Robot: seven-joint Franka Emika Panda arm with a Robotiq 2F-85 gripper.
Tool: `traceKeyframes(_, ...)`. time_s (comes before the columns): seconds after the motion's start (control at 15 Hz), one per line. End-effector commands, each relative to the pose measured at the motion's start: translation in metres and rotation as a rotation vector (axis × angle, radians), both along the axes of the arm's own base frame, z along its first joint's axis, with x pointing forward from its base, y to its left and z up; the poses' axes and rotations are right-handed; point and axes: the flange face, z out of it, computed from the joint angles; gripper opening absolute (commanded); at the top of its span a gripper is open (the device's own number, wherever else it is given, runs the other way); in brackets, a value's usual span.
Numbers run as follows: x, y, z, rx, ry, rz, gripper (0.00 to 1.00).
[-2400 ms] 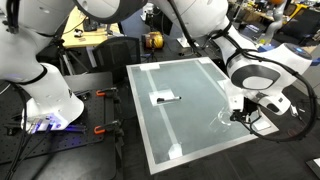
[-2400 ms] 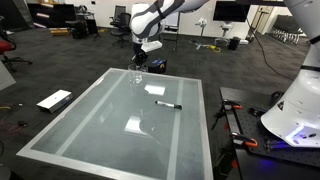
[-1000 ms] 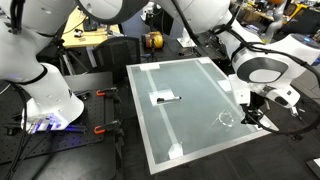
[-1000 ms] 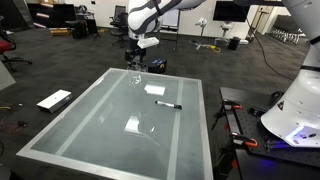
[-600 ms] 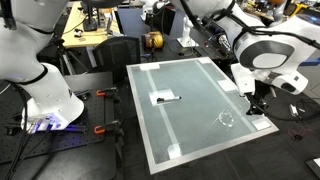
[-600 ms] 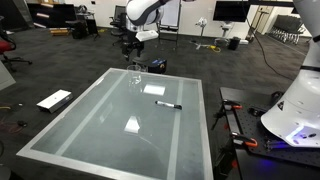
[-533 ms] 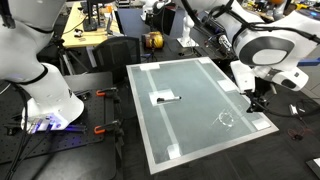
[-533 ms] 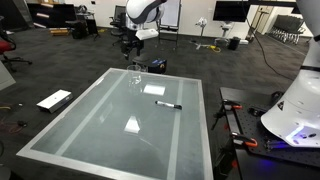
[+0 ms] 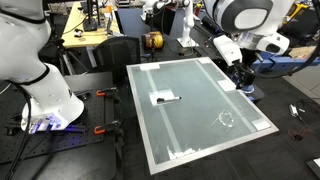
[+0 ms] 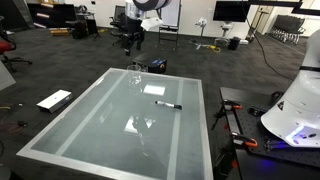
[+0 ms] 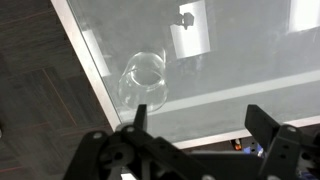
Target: Move the cup to the right
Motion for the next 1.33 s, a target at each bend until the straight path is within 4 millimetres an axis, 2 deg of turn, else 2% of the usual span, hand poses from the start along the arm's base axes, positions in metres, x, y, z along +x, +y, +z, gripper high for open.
traceKeyframes(0.0,-0.042,0.033,0.013,-0.032,-0.016,0.055,1.00)
traceKeyframes(0.4,-0.078,0.077,0.006,-0.032,-0.046,0.100,1.00)
traceKeyframes(0.73,-0.092,0.105,-0.020,-0.011,-0.075,0.126,1.00)
traceKeyframes(0.8,-0.079,0.095,-0.019,-0.016,-0.052,0.134,1.00)
traceKeyframes(1.0,-0.084,0.104,-0.028,-0.013,-0.052,0.149,1.00)
traceKeyframes(1.27,-0.084,0.104,-0.027,-0.013,-0.053,0.148,1.00)
